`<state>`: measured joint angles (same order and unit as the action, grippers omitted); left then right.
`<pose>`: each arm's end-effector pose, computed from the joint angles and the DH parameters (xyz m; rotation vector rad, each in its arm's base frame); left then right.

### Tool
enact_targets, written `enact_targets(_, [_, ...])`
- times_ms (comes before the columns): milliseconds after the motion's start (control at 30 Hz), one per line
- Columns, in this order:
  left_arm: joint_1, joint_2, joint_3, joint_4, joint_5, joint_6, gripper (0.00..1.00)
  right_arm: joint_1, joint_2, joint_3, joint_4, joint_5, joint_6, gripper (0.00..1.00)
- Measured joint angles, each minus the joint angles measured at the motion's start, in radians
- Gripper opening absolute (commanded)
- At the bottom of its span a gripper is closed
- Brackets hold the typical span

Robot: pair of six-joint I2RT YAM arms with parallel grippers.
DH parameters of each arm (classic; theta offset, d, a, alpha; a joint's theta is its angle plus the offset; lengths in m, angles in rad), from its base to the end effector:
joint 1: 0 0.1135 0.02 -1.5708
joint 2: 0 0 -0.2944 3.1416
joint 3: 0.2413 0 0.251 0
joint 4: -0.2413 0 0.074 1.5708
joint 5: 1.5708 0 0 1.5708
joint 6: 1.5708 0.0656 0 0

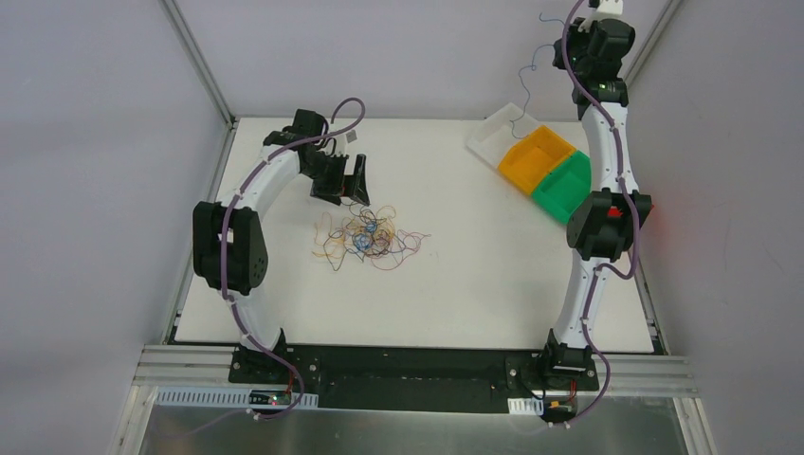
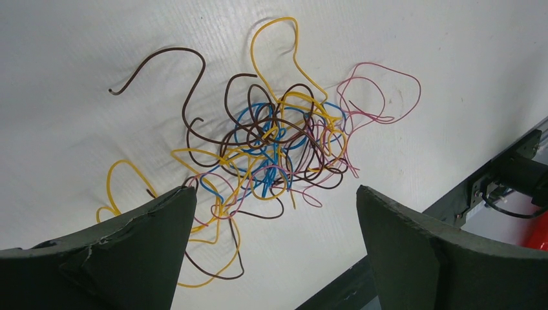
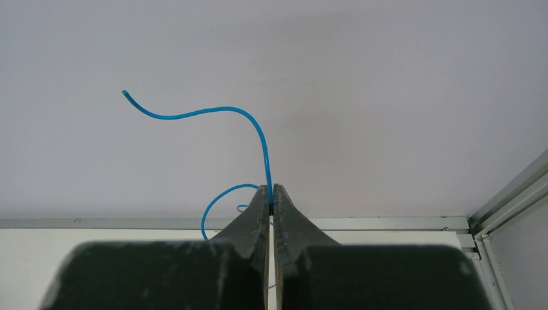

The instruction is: Untangle the cables

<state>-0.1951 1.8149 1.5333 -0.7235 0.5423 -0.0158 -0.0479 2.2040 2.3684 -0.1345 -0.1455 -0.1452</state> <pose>0.3974 -0.1130 0.2792 0.4304 2.5032 -0.7773 0.5635 -0.0175 0.4540 -0.1900 1.5296 -0.0412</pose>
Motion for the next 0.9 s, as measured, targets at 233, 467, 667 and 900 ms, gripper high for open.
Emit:
enact_targets(233, [0.000,0.029,0.009,0.000,0.000,0.000,0.99,0.005,0.000,-0.002,0.046,0.003,-0.006,0.00])
enact_targets(467, [0.000,0.029,0.005,-0.001,-0.003,0.006,0.99,0.005,0.000,-0.159,0.129,-0.004,-0.036,0.00])
enact_targets(667, [0.000,0.029,-0.015,-0.004,-0.005,0.012,0.99,0.006,0.000,-0.347,0.105,-0.018,-0.050,0.00])
enact_targets(900, [0.001,0.029,-0.024,-0.015,-0.007,0.017,0.99,0.011,0.001,-0.401,0.005,-0.026,-0.058,0.00])
